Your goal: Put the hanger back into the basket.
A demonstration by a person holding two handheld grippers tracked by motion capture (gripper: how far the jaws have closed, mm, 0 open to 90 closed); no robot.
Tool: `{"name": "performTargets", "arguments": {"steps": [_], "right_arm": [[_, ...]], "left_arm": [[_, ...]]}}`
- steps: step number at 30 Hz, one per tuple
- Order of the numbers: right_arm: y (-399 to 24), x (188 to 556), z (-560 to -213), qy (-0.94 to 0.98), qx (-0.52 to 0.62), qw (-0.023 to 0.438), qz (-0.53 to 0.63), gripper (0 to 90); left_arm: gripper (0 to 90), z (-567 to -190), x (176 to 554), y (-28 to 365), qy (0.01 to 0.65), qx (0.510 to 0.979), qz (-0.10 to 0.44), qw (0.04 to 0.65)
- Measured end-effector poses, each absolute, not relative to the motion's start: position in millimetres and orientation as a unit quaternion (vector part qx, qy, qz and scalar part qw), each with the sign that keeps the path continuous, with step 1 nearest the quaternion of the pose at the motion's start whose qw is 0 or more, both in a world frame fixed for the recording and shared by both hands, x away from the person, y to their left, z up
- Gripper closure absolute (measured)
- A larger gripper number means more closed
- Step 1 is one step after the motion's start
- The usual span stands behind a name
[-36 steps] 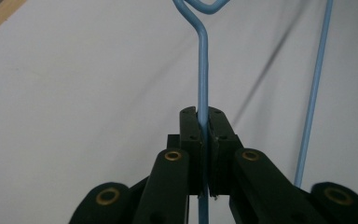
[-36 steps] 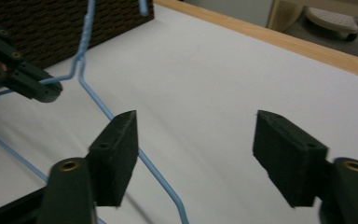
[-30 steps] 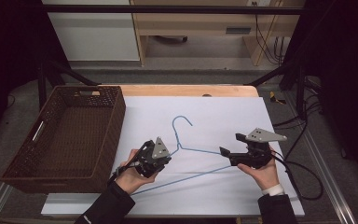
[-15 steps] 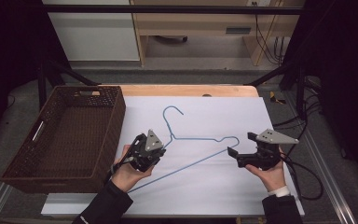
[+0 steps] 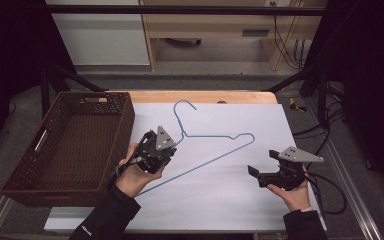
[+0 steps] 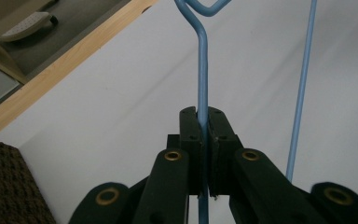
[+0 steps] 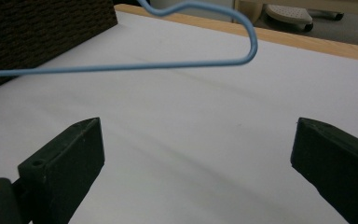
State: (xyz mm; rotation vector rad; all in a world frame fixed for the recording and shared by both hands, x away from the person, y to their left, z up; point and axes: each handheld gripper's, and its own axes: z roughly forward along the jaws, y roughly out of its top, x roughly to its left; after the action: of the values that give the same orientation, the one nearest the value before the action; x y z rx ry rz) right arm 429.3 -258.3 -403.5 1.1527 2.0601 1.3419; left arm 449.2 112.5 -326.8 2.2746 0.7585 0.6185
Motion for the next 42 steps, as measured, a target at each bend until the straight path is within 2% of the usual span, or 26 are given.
{"name": "performTargets", "arguments": {"steps": [14, 42], "right_arm": [[-253, 430, -407, 0.747, 0.412, 0.206, 0.480, 3.2], [-252, 430, -408, 0.749, 0.410, 0.208, 0.477, 3.2]], "left_arm": [[86.6, -292, 463, 139, 0.313, 0.861, 0.239, 0.322], [86.6, -250, 477, 227, 0.358, 0.829, 0.280, 0.325]]}}
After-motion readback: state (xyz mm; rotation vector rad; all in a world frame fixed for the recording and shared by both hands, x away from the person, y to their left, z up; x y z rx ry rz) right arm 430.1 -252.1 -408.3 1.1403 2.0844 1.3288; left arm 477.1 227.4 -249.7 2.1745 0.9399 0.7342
